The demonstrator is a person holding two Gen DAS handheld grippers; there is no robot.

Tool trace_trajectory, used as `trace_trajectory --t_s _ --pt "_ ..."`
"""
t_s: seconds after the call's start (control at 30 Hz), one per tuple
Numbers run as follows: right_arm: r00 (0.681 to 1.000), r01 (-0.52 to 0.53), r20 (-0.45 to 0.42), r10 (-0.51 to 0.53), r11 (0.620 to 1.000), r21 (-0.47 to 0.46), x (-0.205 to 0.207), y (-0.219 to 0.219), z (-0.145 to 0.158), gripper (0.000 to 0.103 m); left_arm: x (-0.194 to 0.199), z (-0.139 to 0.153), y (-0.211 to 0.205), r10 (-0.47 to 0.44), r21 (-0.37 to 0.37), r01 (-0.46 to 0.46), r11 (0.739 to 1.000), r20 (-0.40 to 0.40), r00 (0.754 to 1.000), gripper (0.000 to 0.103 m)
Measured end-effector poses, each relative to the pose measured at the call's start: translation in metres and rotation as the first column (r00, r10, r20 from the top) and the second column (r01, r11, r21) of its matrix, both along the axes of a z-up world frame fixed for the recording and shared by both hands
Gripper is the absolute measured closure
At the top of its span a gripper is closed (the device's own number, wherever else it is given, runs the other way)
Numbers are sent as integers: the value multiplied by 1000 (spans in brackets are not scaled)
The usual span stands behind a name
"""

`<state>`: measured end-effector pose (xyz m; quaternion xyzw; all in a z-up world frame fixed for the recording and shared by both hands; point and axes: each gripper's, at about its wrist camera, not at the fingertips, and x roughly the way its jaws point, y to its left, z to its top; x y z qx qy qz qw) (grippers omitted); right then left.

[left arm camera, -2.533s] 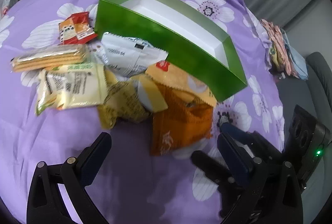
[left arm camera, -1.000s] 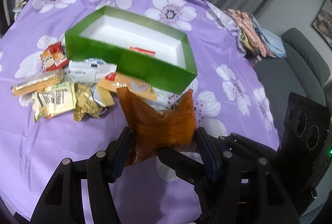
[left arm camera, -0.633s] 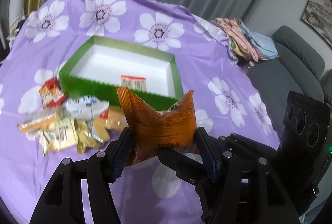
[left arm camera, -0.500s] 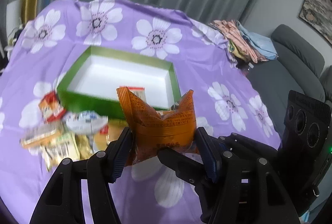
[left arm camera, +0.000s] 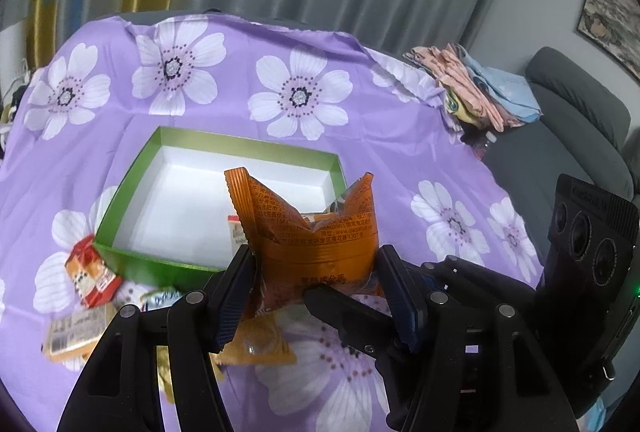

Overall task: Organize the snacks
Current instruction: 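Lower the orange bag into the green box and open the right gripper, then withdraw the right gripper and reach toward the yellow snack packets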

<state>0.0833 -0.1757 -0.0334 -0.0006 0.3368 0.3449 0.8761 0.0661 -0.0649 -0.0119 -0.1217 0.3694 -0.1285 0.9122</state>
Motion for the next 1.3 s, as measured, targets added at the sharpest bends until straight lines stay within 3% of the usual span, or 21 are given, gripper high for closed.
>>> trace_trajectory --t_s 0.57,0.73,0.83,0.9,1.3 --pt "993 60 -94 -66 996 -66 70 6 -42 56 76 -45 9 -18 -45 12 999 -129 991 40" --pt "989 110 -88 -119 989 -98 76 6 -47 42 90 -56 15 -3 -68 -9 998 -175 985 30" --pt "987 131 -77 -140 986 -101 75 2 -46 36 90 -57 23 15 -68 -28 997 -186 982 21" --pt "985 149 -73 -156 984 -97 74 -4 -43 31 88 -52 32 40 -66 -52 996 -176 983 20" --pt "980 177 -75 -182 982 -69 36 -27 -28 25 47 -31 92 153 -70 -167 984 -171 973 15"
